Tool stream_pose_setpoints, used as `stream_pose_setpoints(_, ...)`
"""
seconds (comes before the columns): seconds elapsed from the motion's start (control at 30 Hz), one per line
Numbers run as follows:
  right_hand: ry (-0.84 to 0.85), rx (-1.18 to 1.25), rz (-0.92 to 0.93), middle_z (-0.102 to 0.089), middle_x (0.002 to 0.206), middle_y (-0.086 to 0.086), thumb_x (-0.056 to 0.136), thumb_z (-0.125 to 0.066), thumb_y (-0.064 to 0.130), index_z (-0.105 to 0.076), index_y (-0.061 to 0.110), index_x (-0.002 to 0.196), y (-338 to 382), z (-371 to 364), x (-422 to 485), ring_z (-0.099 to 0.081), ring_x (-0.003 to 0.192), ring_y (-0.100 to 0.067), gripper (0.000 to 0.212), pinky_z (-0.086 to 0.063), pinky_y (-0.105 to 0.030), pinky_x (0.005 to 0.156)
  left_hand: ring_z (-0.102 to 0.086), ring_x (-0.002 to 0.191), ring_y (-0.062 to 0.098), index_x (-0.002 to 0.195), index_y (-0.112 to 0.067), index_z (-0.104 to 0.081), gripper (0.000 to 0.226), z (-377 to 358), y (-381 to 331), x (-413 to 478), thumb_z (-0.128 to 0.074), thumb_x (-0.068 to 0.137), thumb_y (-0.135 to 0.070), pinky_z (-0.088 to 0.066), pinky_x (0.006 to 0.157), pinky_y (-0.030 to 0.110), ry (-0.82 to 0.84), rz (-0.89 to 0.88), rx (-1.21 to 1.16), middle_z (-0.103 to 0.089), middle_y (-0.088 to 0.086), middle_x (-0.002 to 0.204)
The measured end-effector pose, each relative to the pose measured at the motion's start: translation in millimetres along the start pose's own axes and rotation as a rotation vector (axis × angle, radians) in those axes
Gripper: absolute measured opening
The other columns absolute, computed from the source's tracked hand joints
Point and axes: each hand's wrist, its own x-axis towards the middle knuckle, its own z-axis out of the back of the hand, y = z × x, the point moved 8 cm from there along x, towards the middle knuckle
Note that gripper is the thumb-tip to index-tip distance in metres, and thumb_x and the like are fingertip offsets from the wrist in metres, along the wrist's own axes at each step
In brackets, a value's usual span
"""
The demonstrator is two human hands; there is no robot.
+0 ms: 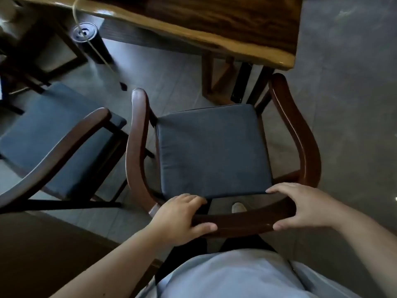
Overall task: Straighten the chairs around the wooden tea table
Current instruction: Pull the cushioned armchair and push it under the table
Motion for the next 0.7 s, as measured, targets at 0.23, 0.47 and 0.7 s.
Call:
stream_pose_setpoints(0.23,-0.171,-0.191,0.082,-0.063,0.115,0.021,0.066,-0.065,0.051,-0.061,0.038,0.117,9.6,-36.8,5.4,-0.056,0.112,-0.008,0.053,-0.033,-0.031,0.103,-0.057,0.105,0.022,0.120,-0.025,-0.052,0.070,-39.8,13.9,-0.2,-0.052,0.072,-0.076,-0.044,0.093,0.036,0.125,-0.182,0.172,-0.065,-0.002,0.115)
stream_pose_setpoints(0.47,-0.416,-0.297,0.222,-0.075,0.097,0.011,0.047,-0.081,0.021,-0.075,0.027,0.102,-3.0,-39.1,3.3,-0.071,0.093,-0.012,0.056,-0.052,-0.046,0.089,-0.062,0.083,0.024,0.123,-0.029,-0.048,0.043,-40.1,6.7,5.5,-0.058,0.081,-0.031,-0.053,0.071,0.040,0.325,-0.158,0.352,-0.066,-0.003,0.105)
stream_pose_setpoints(0.7,-0.593,-0.219,0.249,-0.076,0.082,0.006,0.059,-0.063,0.030,-0.077,0.021,0.089,42.8,-30.0,14.5,-0.072,0.073,-0.021,0.034,-0.059,-0.040,0.067,-0.062,0.086,0.017,0.122,-0.031,-0.052,0.040,-8.9,47.5,3.7,-0.058,0.085,-0.017,-0.054,0.079,0.039,0.334,-0.076,0.427,-0.065,-0.007,0.099)
